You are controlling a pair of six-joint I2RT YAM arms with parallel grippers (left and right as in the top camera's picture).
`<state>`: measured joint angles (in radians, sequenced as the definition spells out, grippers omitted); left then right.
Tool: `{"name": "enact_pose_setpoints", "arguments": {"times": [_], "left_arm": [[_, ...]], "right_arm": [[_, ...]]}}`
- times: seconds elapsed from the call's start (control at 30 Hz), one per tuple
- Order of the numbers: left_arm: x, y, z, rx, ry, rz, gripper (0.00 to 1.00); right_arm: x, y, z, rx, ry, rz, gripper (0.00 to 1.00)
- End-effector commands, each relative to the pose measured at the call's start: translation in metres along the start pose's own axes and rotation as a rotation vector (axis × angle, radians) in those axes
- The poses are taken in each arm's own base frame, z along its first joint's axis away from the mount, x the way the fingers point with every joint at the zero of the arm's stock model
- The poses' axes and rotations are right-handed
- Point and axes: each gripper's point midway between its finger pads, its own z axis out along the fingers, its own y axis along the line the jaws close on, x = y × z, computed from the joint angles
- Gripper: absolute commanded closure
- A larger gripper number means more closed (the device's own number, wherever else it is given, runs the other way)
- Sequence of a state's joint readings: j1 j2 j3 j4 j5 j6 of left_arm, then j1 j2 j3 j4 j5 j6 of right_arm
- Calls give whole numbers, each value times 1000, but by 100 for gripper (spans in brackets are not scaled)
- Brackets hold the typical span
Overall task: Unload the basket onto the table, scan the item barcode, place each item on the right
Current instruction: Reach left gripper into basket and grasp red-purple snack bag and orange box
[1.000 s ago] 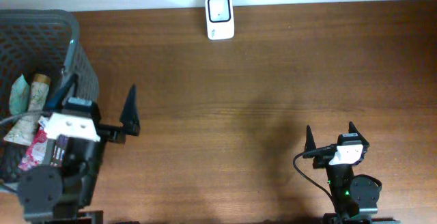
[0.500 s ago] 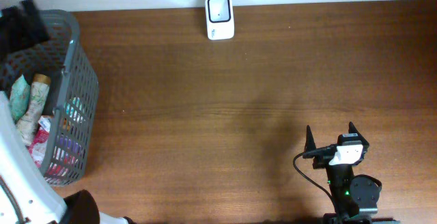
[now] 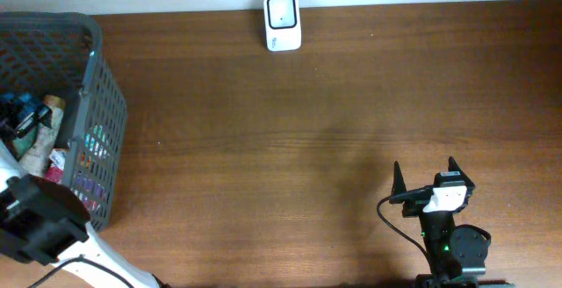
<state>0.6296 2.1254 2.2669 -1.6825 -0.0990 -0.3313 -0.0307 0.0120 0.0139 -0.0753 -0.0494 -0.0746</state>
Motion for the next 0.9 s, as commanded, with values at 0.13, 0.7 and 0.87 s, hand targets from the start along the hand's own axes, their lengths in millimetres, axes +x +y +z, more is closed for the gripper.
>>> {"name": "enact_pose_setpoints", "arguments": {"times": [0.13,0.7,0.87], "left_arm": [[34,7,74,-103,186,-50,1],[36,-24,56,89,220,-73,100],[-3,-39,-36,249,-39,-33,100]], "right_arm": [[3,0,0,3,4,11,1],[3,0,0,3,5,11,1],[3,0,0,3,5,11,1]]}}
